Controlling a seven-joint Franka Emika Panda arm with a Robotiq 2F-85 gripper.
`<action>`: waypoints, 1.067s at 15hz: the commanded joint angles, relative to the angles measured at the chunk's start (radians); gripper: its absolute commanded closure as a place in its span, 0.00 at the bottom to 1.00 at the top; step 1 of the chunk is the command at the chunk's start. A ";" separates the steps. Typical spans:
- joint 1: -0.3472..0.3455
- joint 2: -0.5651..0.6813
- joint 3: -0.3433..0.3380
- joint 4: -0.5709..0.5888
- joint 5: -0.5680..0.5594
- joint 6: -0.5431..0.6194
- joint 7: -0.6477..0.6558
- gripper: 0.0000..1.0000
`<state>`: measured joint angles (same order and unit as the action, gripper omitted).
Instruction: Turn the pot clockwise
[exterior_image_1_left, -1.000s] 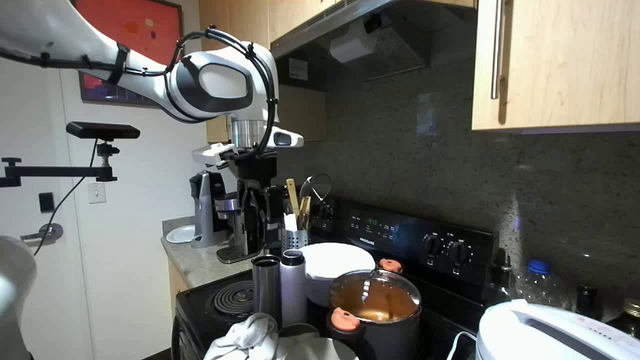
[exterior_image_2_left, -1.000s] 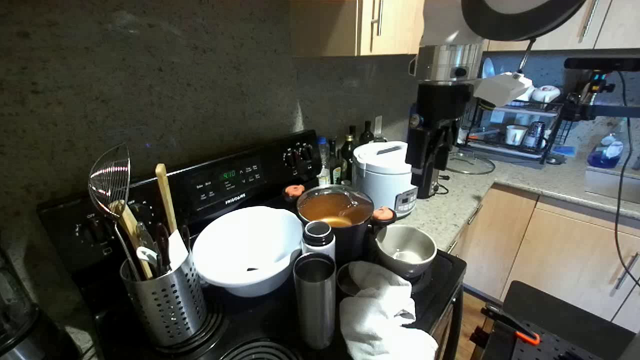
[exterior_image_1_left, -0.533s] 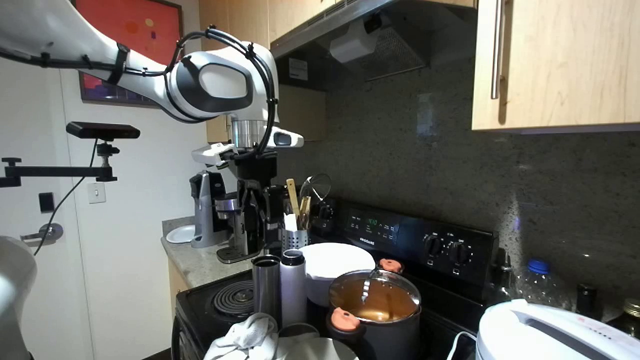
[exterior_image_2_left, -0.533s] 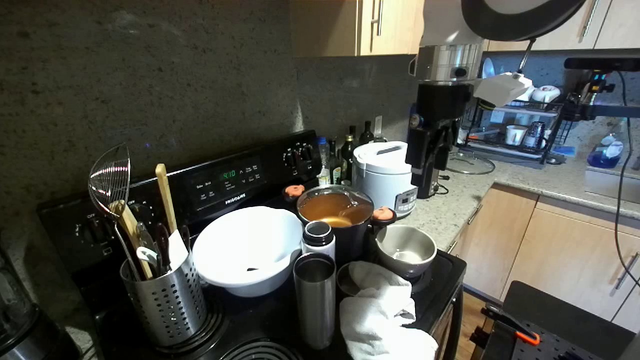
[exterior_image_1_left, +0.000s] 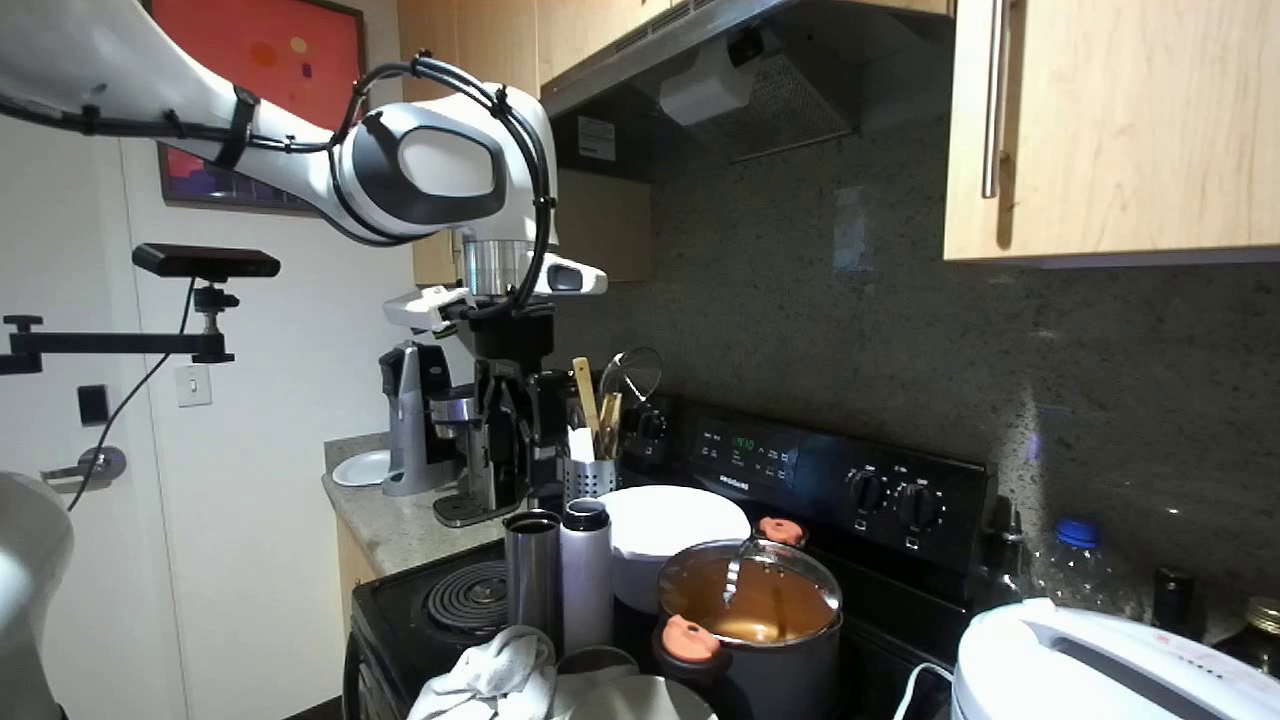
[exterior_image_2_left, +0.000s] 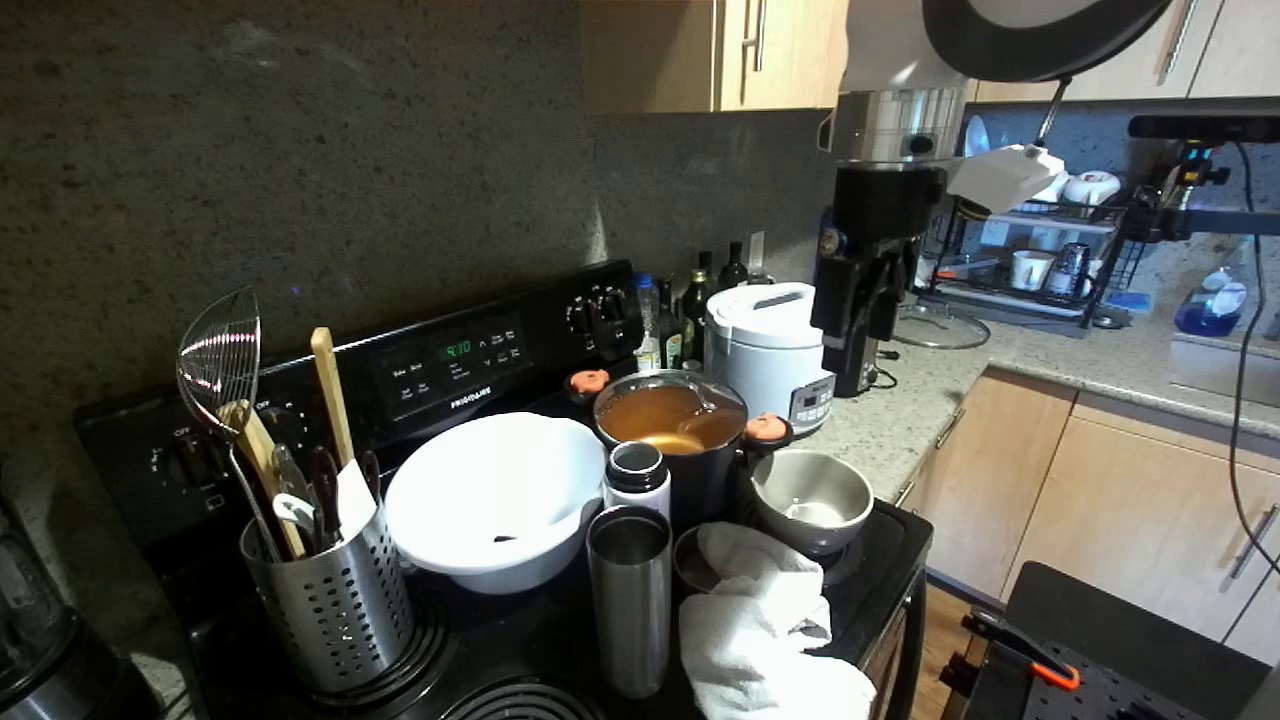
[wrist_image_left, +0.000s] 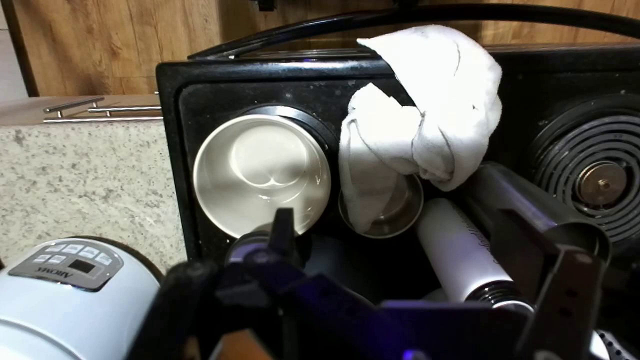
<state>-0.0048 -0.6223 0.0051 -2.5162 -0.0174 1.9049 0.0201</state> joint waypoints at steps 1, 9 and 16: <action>-0.003 0.042 -0.012 0.026 -0.023 0.022 -0.037 0.00; 0.028 0.353 -0.139 0.243 -0.041 0.097 -0.513 0.00; -0.011 0.571 -0.169 0.409 -0.029 0.065 -0.988 0.00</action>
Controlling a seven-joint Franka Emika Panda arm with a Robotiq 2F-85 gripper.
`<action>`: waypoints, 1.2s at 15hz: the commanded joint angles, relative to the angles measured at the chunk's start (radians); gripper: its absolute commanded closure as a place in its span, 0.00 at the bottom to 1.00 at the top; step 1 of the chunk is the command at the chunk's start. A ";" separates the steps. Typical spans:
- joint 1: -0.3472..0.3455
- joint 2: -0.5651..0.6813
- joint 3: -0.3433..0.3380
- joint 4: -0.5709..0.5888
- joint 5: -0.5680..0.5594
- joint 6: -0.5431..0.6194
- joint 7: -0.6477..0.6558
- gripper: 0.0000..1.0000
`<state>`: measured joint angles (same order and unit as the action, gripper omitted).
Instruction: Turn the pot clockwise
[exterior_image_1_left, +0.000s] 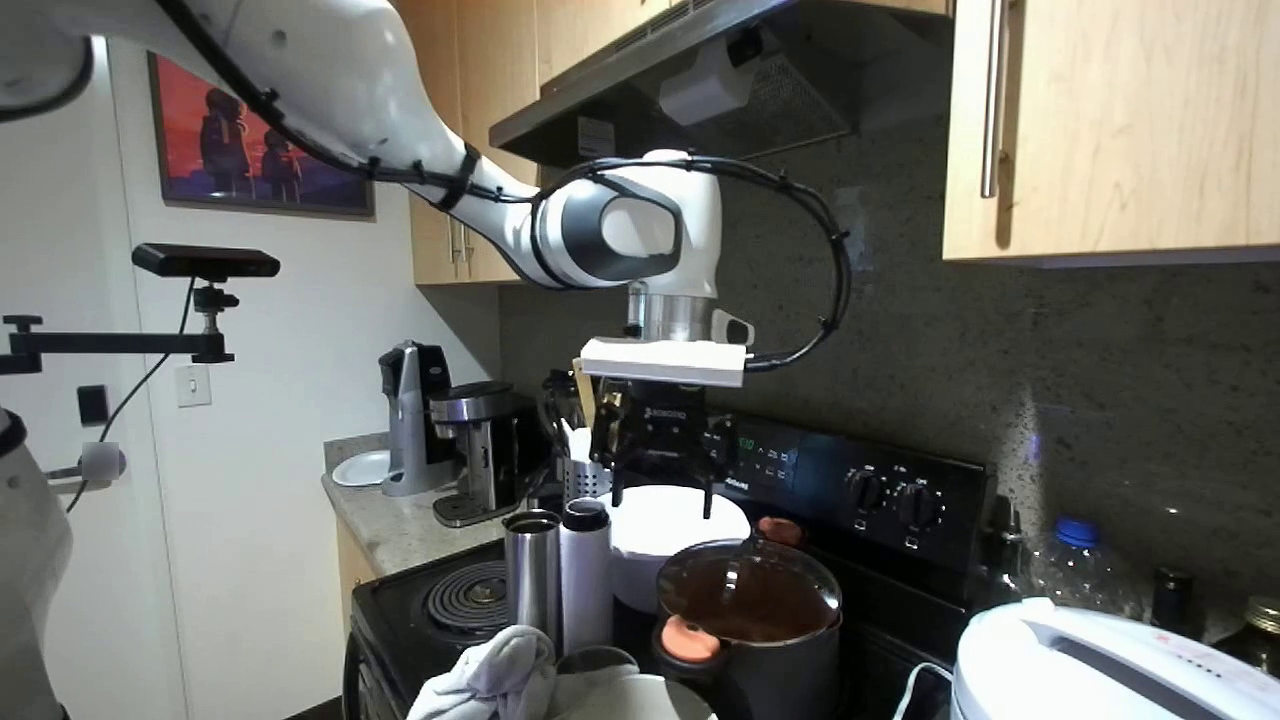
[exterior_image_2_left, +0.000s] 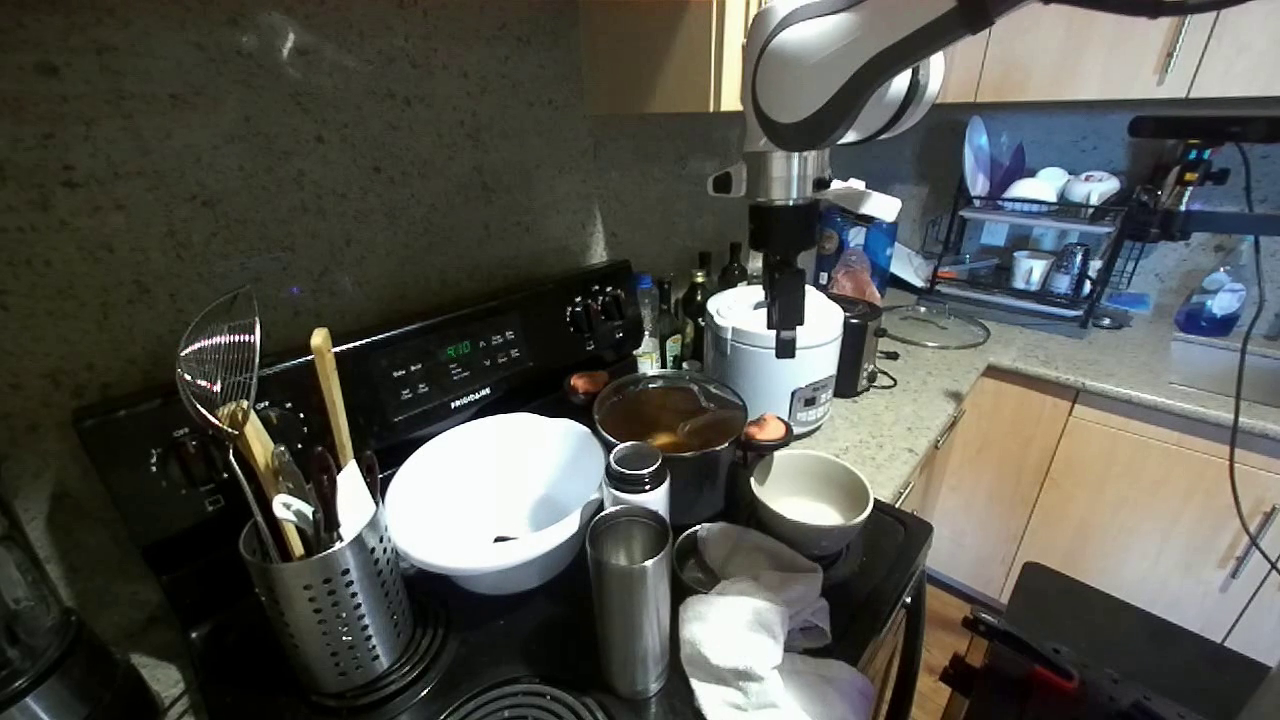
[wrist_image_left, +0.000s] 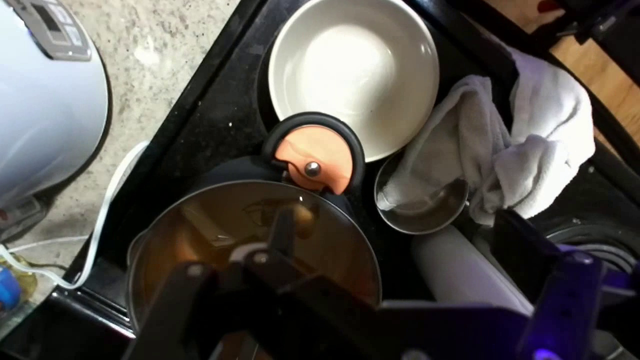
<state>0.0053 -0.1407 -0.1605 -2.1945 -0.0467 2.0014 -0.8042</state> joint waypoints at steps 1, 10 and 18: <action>-0.032 0.116 -0.001 0.104 -0.006 -0.028 -0.203 0.00; -0.101 0.245 0.029 0.078 -0.017 0.092 -0.372 0.00; -0.111 0.270 0.062 0.047 0.006 0.159 -0.388 0.00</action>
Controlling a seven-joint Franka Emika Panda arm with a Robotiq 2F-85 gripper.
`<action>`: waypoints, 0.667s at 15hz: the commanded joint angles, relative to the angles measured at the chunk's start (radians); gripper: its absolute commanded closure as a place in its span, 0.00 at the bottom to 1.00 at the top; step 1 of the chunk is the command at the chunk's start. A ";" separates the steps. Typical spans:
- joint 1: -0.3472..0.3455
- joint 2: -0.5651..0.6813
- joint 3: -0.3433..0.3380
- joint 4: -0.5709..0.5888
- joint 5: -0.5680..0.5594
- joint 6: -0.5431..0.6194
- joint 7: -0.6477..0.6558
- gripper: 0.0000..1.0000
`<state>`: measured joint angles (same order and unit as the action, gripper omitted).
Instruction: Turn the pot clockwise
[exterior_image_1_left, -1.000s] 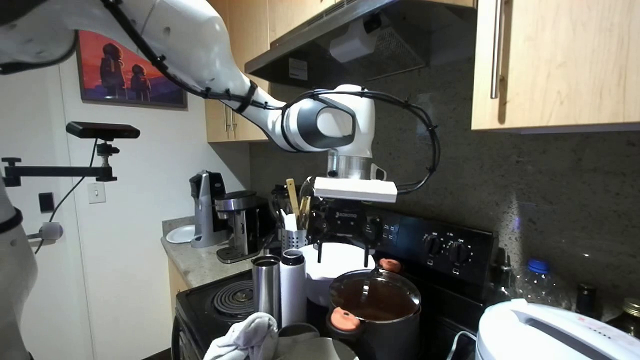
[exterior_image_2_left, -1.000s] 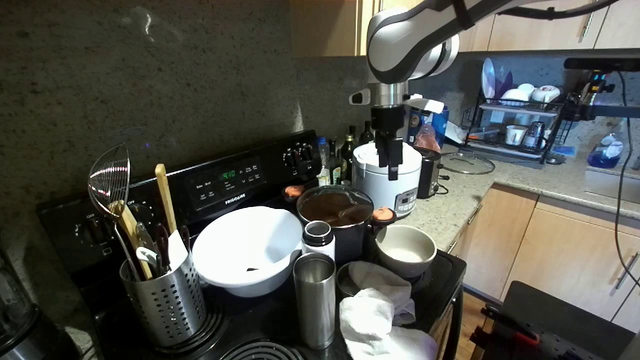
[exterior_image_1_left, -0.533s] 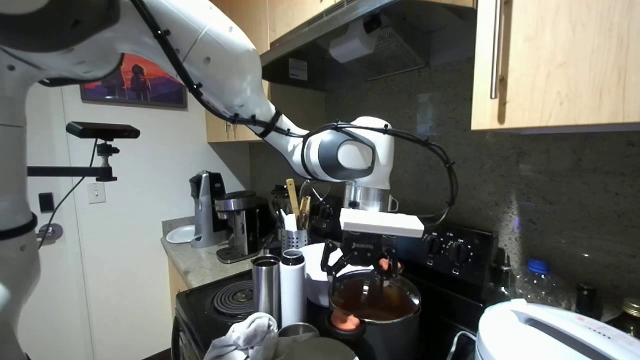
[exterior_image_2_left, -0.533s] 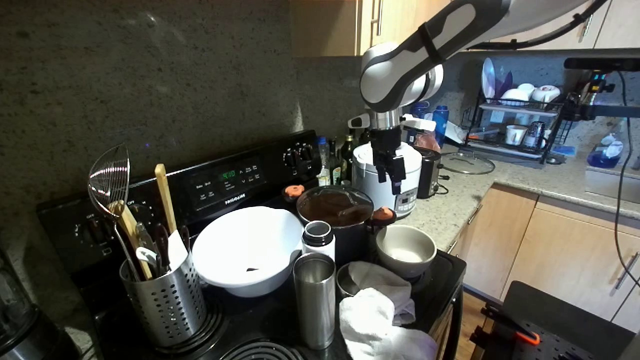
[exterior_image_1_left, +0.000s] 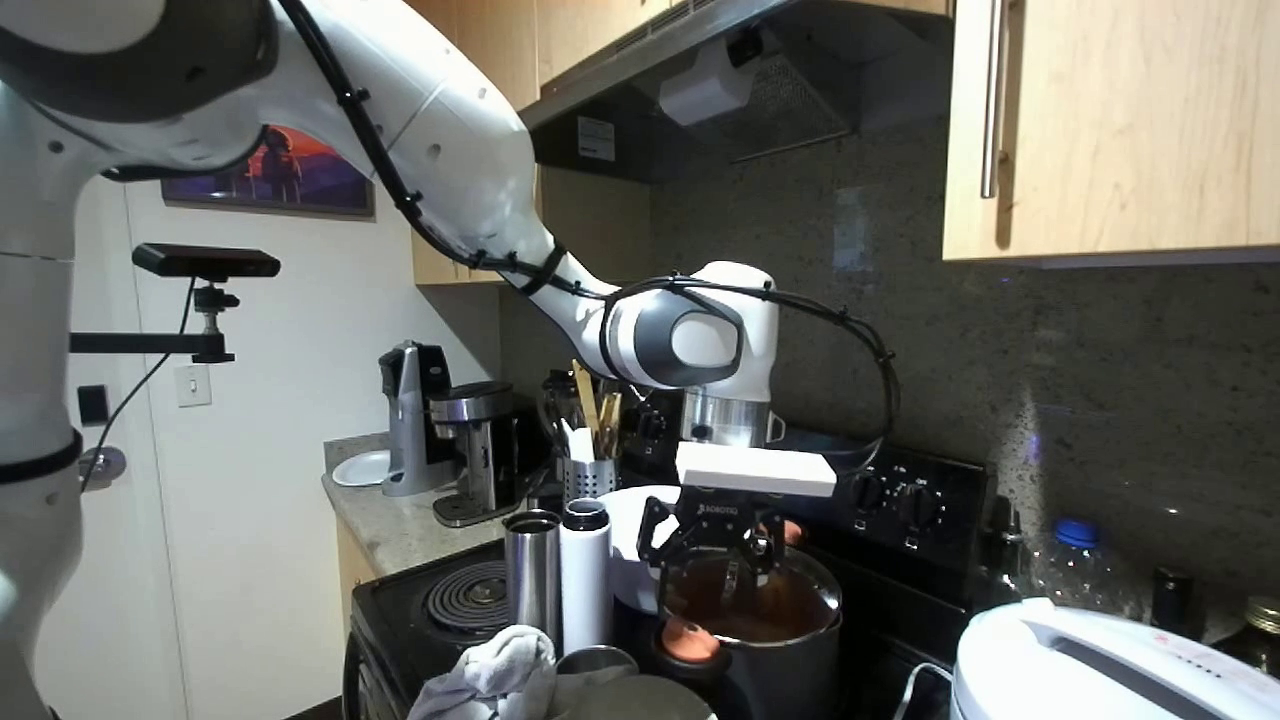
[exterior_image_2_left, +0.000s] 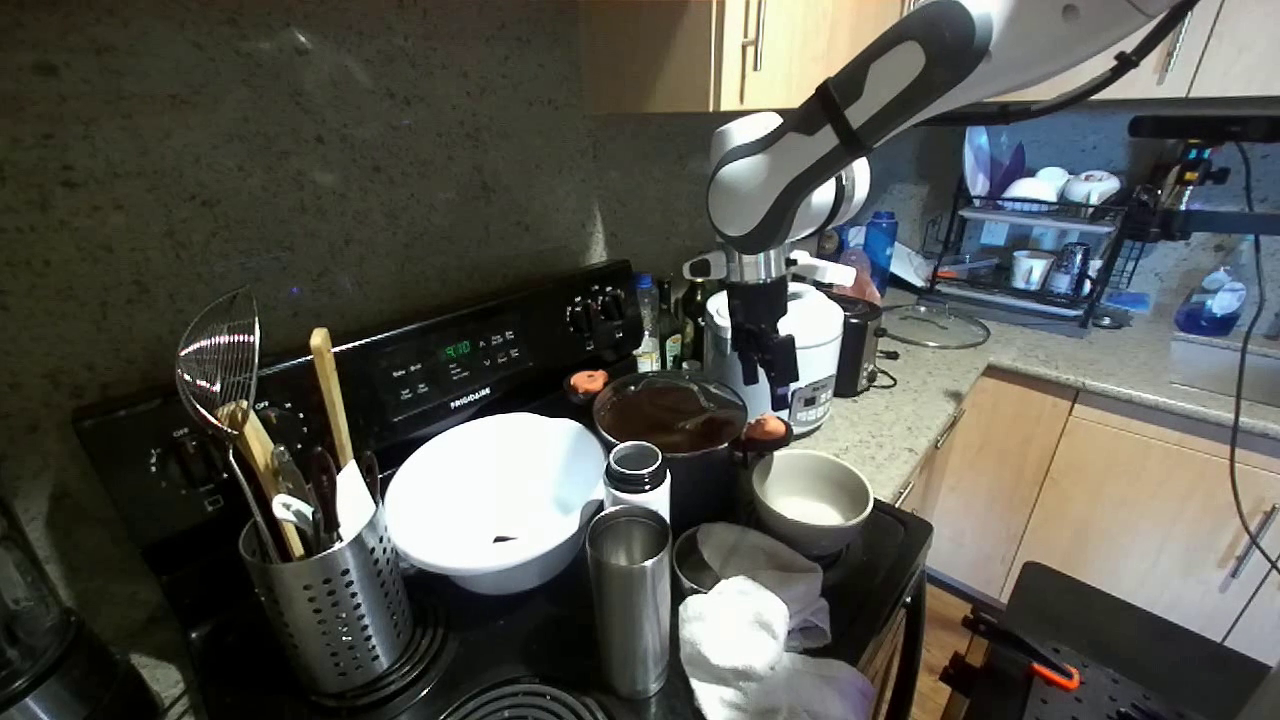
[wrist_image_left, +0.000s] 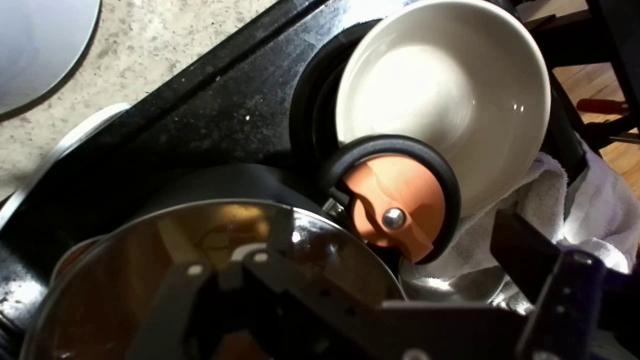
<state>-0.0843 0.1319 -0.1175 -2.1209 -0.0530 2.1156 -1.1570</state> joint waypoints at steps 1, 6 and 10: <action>-0.023 0.000 0.020 -0.031 0.009 0.052 -0.035 0.00; -0.028 0.008 0.021 -0.059 0.010 0.072 -0.039 0.00; -0.031 0.010 0.024 -0.071 0.010 0.080 -0.035 0.26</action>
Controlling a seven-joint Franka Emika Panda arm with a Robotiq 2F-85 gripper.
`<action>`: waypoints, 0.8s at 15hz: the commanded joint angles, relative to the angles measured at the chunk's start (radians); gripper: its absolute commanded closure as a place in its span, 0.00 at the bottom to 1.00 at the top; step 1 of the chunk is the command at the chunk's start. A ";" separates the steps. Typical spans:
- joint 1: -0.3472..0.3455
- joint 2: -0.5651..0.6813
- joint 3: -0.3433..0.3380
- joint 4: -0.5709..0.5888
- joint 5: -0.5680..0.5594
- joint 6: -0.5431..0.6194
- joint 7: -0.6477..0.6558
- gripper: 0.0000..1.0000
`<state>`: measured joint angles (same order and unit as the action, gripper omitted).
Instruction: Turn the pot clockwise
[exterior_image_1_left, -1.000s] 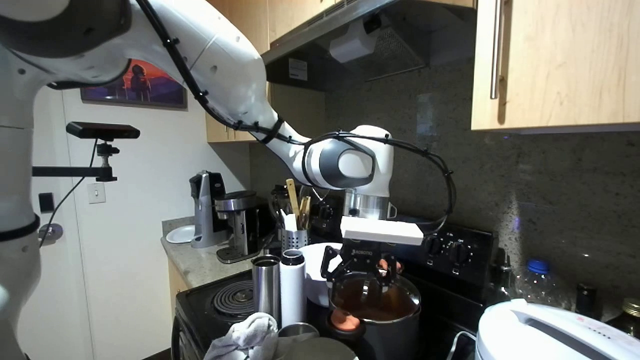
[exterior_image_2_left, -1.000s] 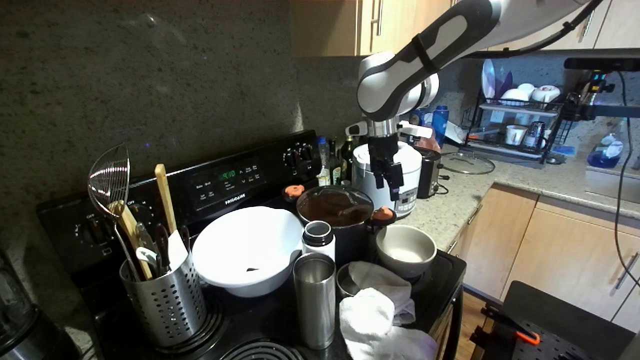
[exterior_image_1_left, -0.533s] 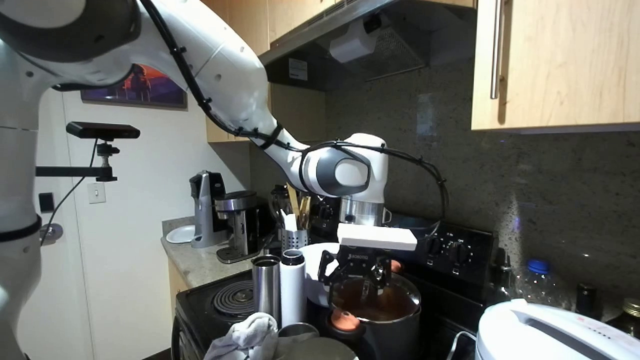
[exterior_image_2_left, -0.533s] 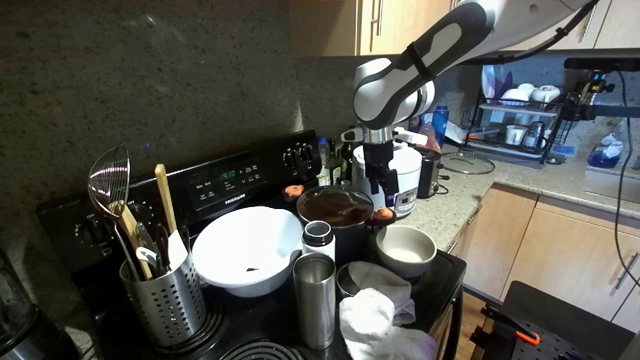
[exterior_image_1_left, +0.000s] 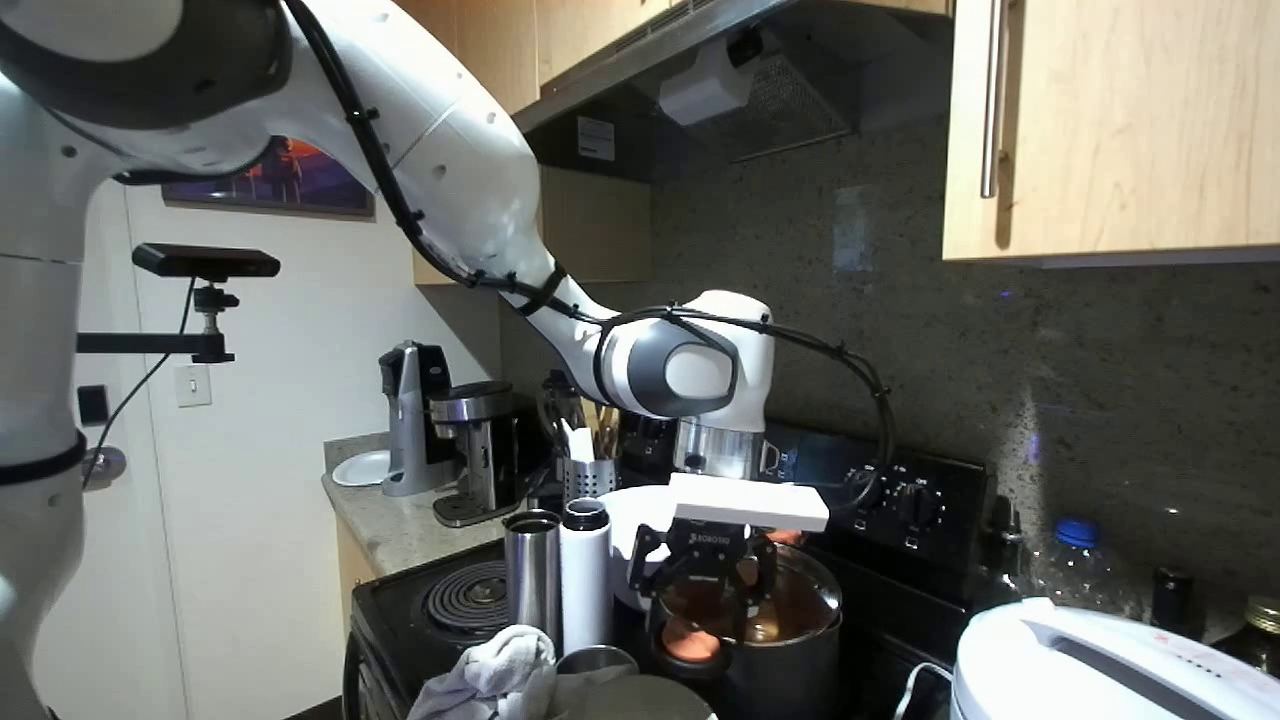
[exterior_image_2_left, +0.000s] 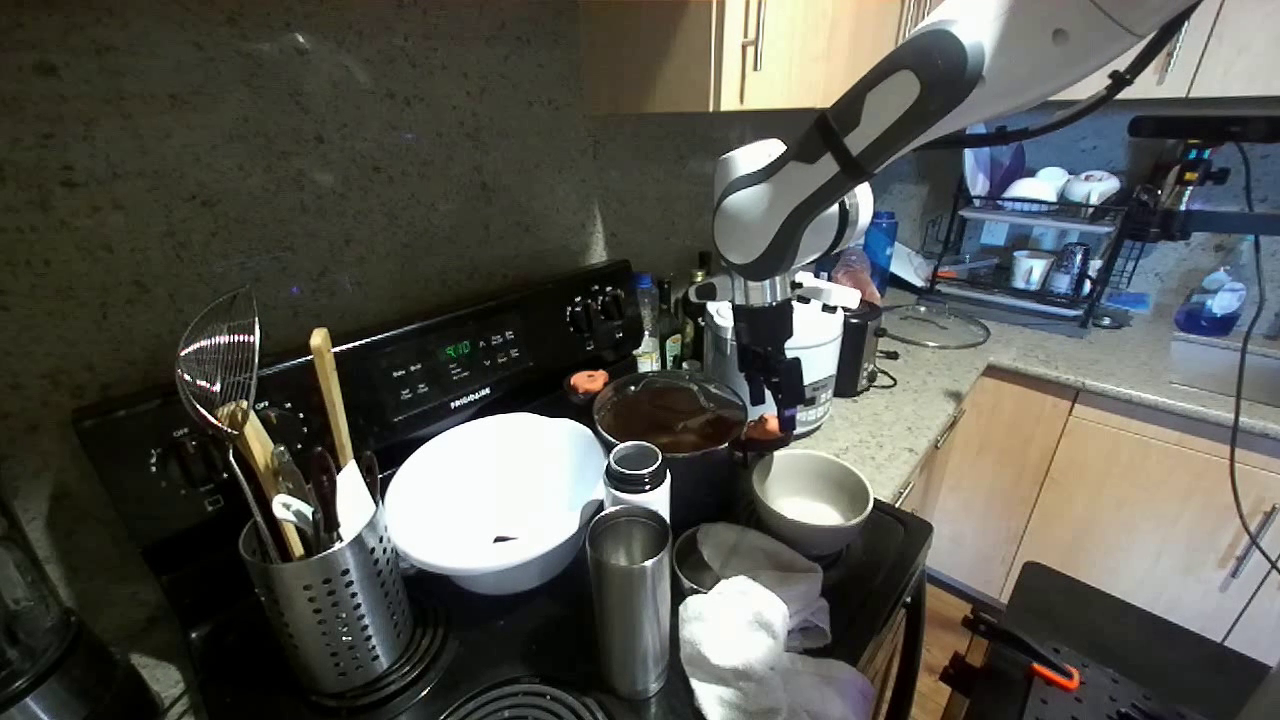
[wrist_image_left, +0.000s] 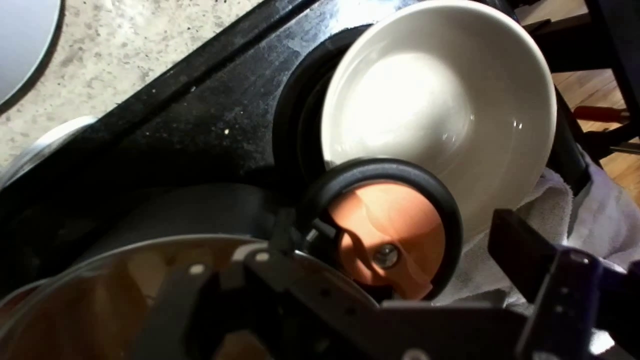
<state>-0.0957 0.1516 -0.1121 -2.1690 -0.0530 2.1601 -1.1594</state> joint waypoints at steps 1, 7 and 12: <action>-0.020 -0.010 0.020 -0.024 0.010 0.035 -0.032 0.26; -0.019 -0.011 0.024 -0.027 0.012 0.041 -0.032 0.72; -0.014 -0.015 0.026 -0.024 0.006 0.046 -0.010 0.97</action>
<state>-0.0967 0.1478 -0.1041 -2.1735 -0.0532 2.1708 -1.1603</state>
